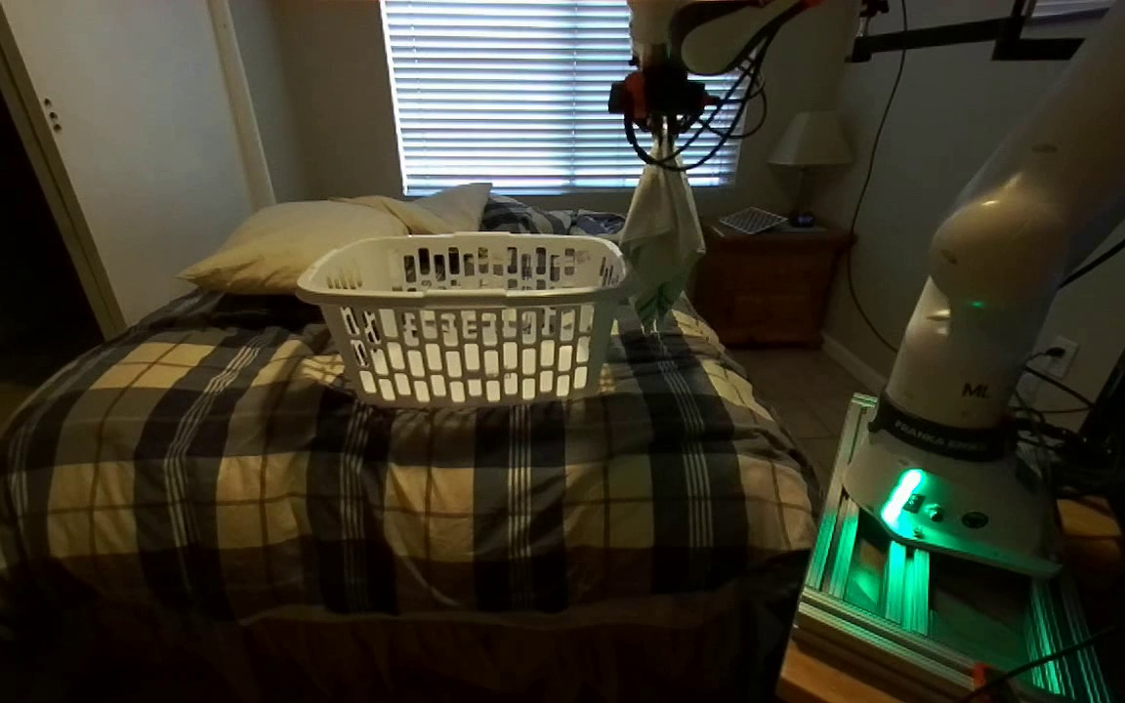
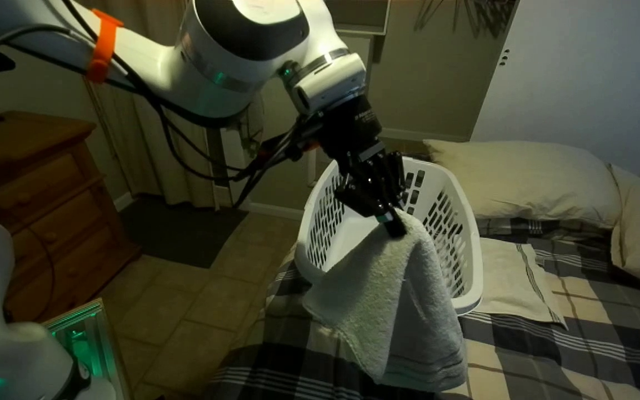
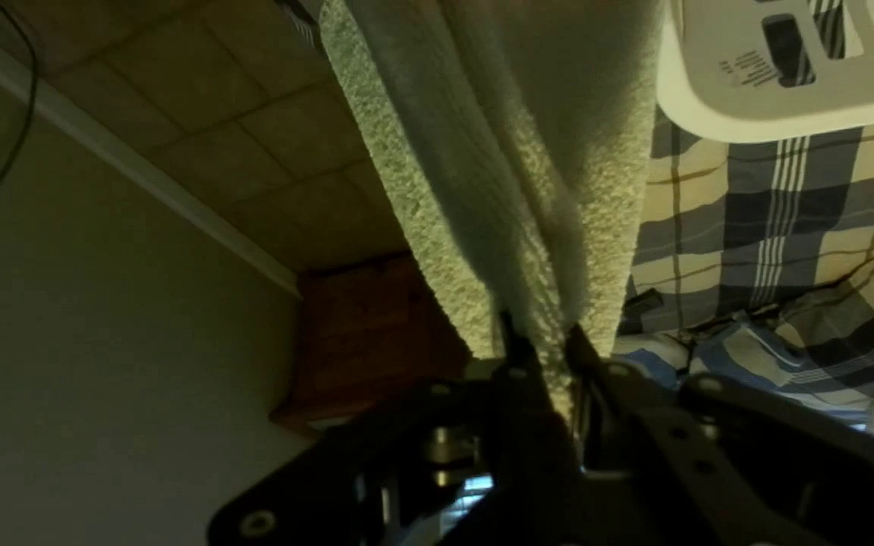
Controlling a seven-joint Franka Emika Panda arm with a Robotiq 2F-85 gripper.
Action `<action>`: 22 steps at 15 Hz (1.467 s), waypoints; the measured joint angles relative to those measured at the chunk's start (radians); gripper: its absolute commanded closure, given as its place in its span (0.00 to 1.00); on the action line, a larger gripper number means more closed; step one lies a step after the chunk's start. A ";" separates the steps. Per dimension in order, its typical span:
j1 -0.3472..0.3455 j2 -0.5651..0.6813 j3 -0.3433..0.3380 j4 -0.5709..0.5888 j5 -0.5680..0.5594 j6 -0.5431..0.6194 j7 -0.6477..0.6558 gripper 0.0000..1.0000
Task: Put the towel on the basket
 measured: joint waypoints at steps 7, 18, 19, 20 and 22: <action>0.004 0.123 0.034 0.188 0.156 -0.064 0.073 0.94; 0.044 0.362 0.040 0.453 0.369 -0.102 0.117 0.96; 0.047 0.374 0.040 0.469 0.383 -0.100 0.126 0.96; 0.050 0.386 0.039 0.482 0.395 -0.100 0.132 0.96; 0.054 0.409 0.038 0.506 0.407 -0.099 0.146 0.96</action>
